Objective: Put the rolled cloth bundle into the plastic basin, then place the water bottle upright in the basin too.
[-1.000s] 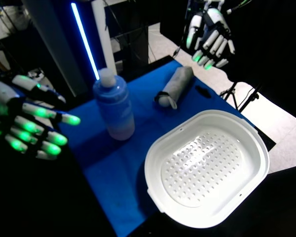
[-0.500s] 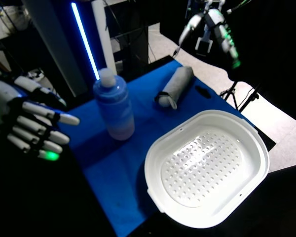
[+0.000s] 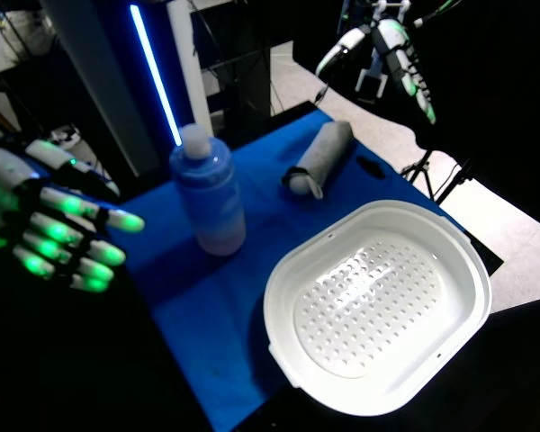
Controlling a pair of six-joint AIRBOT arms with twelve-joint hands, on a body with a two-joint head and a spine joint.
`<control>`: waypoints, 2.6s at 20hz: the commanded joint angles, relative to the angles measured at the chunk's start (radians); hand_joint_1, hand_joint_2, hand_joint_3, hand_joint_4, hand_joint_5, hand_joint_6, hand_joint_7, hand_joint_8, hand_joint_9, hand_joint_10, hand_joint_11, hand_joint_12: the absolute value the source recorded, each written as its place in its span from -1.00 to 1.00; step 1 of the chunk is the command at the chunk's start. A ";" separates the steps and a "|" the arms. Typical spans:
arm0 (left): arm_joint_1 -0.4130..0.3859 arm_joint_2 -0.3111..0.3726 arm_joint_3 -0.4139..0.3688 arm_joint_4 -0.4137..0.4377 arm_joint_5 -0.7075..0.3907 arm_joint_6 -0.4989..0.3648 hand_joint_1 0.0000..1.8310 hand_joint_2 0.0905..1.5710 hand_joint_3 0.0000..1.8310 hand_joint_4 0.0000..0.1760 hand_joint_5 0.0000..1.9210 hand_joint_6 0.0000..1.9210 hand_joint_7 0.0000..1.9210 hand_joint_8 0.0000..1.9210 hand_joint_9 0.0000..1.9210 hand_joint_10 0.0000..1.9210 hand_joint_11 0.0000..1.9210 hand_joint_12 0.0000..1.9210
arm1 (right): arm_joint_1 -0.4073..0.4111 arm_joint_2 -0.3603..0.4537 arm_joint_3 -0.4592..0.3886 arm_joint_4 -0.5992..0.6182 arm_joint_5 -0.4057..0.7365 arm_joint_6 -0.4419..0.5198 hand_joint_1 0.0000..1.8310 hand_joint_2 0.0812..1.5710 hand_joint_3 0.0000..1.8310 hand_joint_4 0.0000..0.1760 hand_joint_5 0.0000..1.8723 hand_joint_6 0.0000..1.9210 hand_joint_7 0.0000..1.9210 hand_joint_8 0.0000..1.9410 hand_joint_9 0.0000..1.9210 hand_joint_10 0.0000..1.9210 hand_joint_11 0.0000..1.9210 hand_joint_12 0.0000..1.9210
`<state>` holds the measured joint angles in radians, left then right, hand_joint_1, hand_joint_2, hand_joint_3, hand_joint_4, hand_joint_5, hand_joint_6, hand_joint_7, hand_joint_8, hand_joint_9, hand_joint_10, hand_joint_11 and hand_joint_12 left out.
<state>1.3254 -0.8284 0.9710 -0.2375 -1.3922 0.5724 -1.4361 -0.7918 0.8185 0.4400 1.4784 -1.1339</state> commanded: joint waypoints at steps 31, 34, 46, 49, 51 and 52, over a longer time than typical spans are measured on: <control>-0.457 -0.056 0.084 0.601 0.616 -0.062 -0.31 0.10 -1.00 1.00 -0.93 -0.99 -1.00 -1.00 -1.00 -1.00 -1.00 -1.00 | 0.010 -0.008 0.012 -0.003 0.107 0.011 -0.19 0.79 -1.00 -0.41 -0.58 -1.00 -0.74 -1.00 -0.73 -0.99 -1.00 -0.09; -0.361 -0.049 0.071 0.412 0.524 0.019 -0.32 0.08 -1.00 1.00 -0.92 -0.99 -0.99 -1.00 -1.00 -1.00 -1.00 -1.00 | 0.010 -0.009 0.011 -0.003 0.107 0.012 -0.20 0.79 -1.00 -0.44 -0.58 -1.00 -0.73 -1.00 -0.72 -0.99 -1.00 -0.07; -0.265 -0.102 0.074 0.274 0.485 0.073 -0.13 0.17 -1.00 0.55 -0.62 -1.00 -0.56 -1.00 -0.62 -1.00 -0.95 -0.67 | 0.010 -0.011 0.012 -0.002 0.106 0.016 -0.21 0.78 -1.00 -0.64 -0.57 -1.00 -0.72 -1.00 -0.70 -1.00 -1.00 -0.04; -0.294 -0.129 0.095 0.306 0.532 0.073 0.07 0.55 -1.00 -0.70 -0.24 0.36 -0.35 -0.24 -0.53 -0.02 -0.93 0.66 | 0.010 -0.011 0.012 -0.002 0.105 0.016 -0.20 0.78 -1.00 -0.64 -0.57 -1.00 -0.71 -1.00 -0.71 -1.00 -1.00 -0.08; -0.309 -0.141 0.105 0.331 0.563 0.072 0.35 0.53 -1.00 -1.00 -0.53 0.55 -0.55 0.75 -0.66 0.74 -0.77 0.92 | 0.010 -0.012 0.012 -0.003 0.104 0.016 -0.19 0.79 -1.00 -0.67 -0.57 -1.00 -0.71 -1.00 -0.71 -1.00 -1.00 -0.08; -0.312 -0.147 0.110 0.336 0.573 0.072 0.47 0.52 -1.00 -1.00 -0.62 0.77 -0.59 0.88 -0.66 0.87 -0.74 1.00 | 0.010 -0.012 0.012 -0.003 0.102 0.016 -0.19 0.78 -1.00 -0.71 -0.57 -1.00 -0.71 -1.00 -0.70 -1.00 -1.00 -0.08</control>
<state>1.0176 -0.9680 1.0847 0.0860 -0.7715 0.6384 -1.4330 -0.8066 0.8272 0.4385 1.4582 -1.1267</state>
